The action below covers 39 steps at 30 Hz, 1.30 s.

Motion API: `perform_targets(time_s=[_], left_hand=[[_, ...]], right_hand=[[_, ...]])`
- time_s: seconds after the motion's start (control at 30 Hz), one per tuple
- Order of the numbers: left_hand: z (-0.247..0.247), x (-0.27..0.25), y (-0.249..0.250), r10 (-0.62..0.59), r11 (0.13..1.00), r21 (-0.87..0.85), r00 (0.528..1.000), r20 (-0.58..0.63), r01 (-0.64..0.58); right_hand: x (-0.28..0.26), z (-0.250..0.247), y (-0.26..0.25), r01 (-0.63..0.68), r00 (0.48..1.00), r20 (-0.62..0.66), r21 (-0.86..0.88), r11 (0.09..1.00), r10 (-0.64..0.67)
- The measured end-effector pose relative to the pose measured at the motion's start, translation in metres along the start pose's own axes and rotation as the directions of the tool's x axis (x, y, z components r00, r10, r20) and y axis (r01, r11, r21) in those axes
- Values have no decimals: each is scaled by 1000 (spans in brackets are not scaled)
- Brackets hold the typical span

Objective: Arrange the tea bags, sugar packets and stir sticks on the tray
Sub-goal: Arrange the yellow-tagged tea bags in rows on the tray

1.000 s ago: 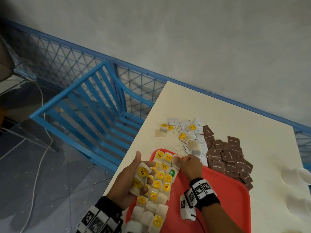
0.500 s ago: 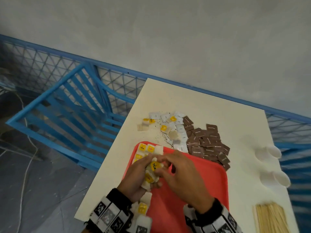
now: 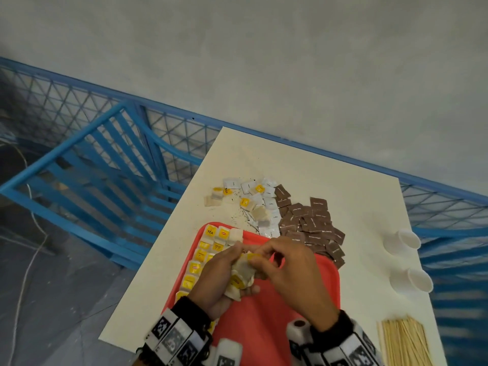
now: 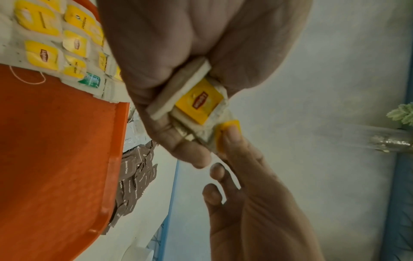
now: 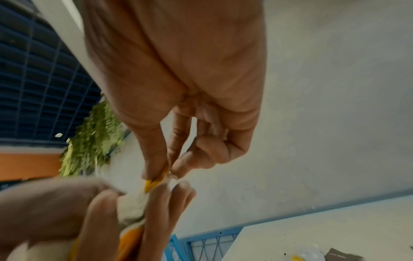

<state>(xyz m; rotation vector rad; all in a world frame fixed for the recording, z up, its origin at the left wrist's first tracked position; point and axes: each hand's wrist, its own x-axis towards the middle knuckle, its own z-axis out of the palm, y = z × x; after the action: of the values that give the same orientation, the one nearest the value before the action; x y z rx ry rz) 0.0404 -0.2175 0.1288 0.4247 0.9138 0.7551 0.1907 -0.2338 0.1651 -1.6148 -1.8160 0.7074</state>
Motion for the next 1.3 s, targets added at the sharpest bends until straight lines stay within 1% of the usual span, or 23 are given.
perform_targets(time_s=[0.07, 0.17, 0.2, 0.3, 0.4, 0.57, 0.6, 0.63, 0.73, 0.77, 0.8, 0.9, 0.93, 1.0, 1.07, 1.1, 1.2, 1.23, 1.27, 1.3], left_hand=[[0, -1, 1, 7, 1000, 10, 1000, 3, -8], [0, -2, 4, 40, 998, 45, 999, 7, -40], [0, -3, 6, 46, 998, 44, 999, 16, -47], [0, -4, 14, 60, 997, 37, 997, 55, -62], [-1, -5, 20, 82, 996, 33, 994, 74, -84], [-2, -6, 23, 129, 991, 43, 992, -8, -129], [-4, -5, 22, 134, 990, 50, 991, -27, -132], [-6, -4, 21, 133, 990, 52, 990, -40, -131], [-12, -3, 19, 87, 996, 5, 994, -60, -87], [-13, -4, 19, 61, 998, -12, 997, -50, -62], [-14, -4, 18, 38, 999, -18, 999, -26, -38], [-16, -2, 15, -15, 1000, 9, 998, 64, 15], [-17, 0, 13, -26, 998, 50, 997, 70, 23], [-18, 3, 13, -19, 985, 170, 999, 25, 15], [-18, 2, 18, 39, 957, 288, 999, -25, -30], [-16, 1, 22, 82, 939, 337, 997, -15, -72], [-3, -8, 42, 223, 865, 442, 971, 82, -236], [3, -11, 48, 279, 827, 480, 955, 104, -294], [11, -13, 54, 348, 767, 531, 929, 128, -361], [19, -15, 58, 423, 685, 588, 892, 160, -430]], right_hand=[[5, -12, -2, -47, 999, 12, 103, 994, 46], [14, -29, -5, -127, 988, 124, 259, 958, 97], [18, -34, -6, -149, 984, 140, 308, 940, 110], [26, -49, -13, -170, 982, 141, 420, 891, 121], [29, -55, -19, -157, 985, 135, 407, 900, 111], [21, -46, -31, -184, 969, 224, 368, 911, 105], [20, -45, -35, -173, 971, 219, 376, 910, 94], [20, -47, -40, -150, 979, 188, 396, 906, 80], [27, -65, -57, -46, 999, 12, 502, 864, 46], [30, -73, -64, -24, 999, -21, 529, 848, 41], [32, -80, -71, -6, 999, -34, 545, 838, 29], [38, -95, -92, 25, 1000, -19, 594, 804, -17], [39, -99, -96, 35, 999, -24, 616, 787, -26], [42, -106, -101, 61, 998, -63, 637, 768, -27], [42, -112, -101, 60, 996, -92, 605, 794, -5], [41, -115, -99, 47, 995, -99, 583, 811, 14], [38, -122, -91, -10, 991, -108, 553, 833, 84], [38, -123, -89, -25, 988, -112, 554, 832, 105], [38, -125, -86, -37, 985, -121, 559, 828, 126], [38, -125, -85, -44, 981, -131, 564, 824, 143]])
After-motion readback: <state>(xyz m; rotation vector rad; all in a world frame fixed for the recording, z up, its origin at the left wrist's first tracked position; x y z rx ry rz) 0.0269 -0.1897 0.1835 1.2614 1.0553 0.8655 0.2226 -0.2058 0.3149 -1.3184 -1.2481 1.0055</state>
